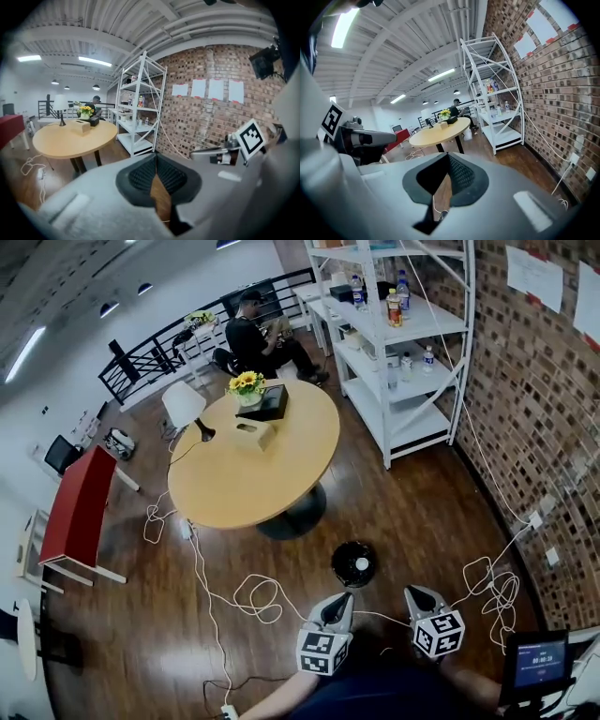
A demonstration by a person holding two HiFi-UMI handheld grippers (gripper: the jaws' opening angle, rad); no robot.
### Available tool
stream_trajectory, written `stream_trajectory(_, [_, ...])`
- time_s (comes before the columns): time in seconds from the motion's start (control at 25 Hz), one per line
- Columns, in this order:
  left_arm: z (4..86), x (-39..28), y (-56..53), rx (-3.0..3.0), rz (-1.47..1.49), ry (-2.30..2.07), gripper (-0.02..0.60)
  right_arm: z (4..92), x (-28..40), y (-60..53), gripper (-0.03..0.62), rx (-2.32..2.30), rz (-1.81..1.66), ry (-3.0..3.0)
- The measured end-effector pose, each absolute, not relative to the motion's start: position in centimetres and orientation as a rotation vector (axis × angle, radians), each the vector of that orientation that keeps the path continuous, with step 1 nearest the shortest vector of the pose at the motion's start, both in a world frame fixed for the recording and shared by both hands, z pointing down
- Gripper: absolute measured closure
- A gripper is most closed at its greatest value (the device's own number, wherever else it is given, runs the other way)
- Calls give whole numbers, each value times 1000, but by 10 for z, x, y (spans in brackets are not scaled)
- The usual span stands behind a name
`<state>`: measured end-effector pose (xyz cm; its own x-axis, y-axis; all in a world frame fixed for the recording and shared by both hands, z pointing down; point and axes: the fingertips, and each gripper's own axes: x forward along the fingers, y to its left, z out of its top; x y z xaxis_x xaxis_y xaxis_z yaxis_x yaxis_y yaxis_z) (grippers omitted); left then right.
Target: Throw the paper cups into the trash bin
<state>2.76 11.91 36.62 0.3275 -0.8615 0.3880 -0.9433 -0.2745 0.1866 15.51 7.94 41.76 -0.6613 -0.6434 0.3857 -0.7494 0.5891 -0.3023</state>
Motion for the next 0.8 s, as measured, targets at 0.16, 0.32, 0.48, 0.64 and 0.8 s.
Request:
stream_trajectory(0.16, [364,25,142,2188,309,-1654,577,411,165,94,585,1179,675,-2614])
stream_trajectory(0.32, [364,32,155,2300,375,-1647,577,404,157,102,585,1188,653,-2636])
stream_trajectory(0.48, [358,13,175,2248,280,-1641,577,402,130,119,585,1128,650,-2645])
stream_trajectory(0.64, [369,-20,205,2106,225,-1637,577,405,100,136,585,1061,646,-2637])
stream_trajectory(0.8, [383,-48,225,2080,224,-1636,577,402,76,157,585,1047,605,-2638])
